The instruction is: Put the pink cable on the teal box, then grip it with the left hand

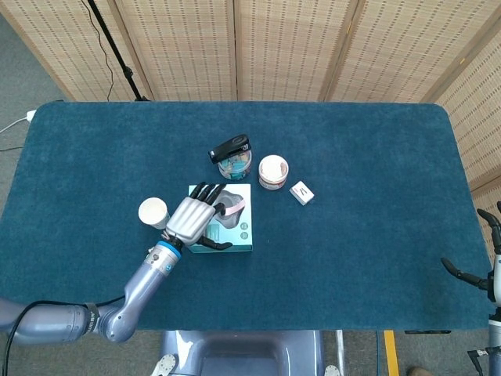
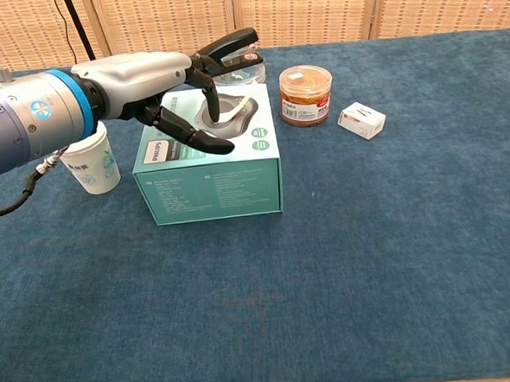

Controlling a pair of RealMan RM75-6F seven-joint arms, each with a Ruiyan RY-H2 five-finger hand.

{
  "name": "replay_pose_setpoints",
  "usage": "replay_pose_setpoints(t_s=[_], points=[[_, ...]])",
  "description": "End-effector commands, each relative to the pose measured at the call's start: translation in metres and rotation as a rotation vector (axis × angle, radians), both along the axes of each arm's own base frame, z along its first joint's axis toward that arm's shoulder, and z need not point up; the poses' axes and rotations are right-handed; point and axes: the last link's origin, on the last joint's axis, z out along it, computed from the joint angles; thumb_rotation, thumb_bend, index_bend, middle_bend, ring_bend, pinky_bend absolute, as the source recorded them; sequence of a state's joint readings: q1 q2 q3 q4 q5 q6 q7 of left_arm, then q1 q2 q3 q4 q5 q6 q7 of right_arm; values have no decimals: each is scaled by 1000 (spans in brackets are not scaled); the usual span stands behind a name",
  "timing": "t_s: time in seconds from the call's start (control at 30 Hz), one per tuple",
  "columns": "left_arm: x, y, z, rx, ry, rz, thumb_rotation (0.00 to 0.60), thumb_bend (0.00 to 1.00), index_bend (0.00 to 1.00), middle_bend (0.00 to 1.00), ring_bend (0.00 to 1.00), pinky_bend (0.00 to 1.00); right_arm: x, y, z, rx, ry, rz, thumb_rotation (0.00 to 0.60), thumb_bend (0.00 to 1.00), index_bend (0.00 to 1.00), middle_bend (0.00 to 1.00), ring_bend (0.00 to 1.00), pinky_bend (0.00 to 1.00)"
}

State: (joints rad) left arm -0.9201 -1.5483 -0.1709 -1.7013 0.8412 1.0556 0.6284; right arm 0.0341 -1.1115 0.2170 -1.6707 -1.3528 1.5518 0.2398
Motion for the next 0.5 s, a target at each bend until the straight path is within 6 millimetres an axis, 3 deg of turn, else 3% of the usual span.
replay_pose_setpoints(t_s=[0.03, 0.5], points=[[0, 1, 0, 4, 1, 2, 237, 0, 384, 0, 0, 0, 0, 0, 0, 0, -1, 1, 600, 0, 149, 0, 0, 0], [-5, 9, 23, 61, -31, 6, 235, 0, 384, 0, 0, 0, 1, 1, 1, 0, -6, 4, 600, 0, 149, 0, 0, 0]])
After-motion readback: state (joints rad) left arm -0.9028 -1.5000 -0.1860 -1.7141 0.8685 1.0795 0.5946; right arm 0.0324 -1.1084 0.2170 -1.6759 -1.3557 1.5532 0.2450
